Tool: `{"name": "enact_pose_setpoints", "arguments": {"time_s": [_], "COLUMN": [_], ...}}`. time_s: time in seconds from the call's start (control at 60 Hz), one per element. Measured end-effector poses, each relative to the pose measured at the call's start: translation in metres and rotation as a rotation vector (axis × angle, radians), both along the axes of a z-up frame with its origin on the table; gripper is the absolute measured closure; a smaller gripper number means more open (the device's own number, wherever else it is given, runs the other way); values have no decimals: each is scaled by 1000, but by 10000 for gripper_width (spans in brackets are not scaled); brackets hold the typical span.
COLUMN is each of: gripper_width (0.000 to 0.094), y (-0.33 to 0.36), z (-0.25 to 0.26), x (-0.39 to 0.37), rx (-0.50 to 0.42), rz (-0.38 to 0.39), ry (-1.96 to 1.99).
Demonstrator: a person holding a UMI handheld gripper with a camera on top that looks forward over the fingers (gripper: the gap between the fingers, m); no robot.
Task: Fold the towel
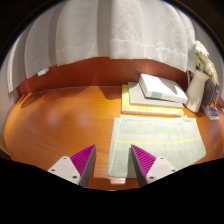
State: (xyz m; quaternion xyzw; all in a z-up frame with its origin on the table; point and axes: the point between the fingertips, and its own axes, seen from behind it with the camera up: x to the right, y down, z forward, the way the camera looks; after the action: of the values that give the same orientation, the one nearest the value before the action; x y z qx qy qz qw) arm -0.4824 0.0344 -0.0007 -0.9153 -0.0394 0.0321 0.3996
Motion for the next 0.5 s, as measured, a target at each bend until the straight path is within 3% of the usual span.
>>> {"name": "enact_pose_setpoints", "arguments": {"time_s": [0.083,0.2,0.25,0.317,0.5], "gripper_width": [277,464,582,887,905], "y": [21,34,32,32,30], "z": [-11,-14,-13,-12,4], "x": [0,7,12,26,43], "rx": [-10,-4,-1,12,-26], "rz": [-3,-23,-44,-70,-23], "ry": [-31,-70,-75,-132,-184]}}
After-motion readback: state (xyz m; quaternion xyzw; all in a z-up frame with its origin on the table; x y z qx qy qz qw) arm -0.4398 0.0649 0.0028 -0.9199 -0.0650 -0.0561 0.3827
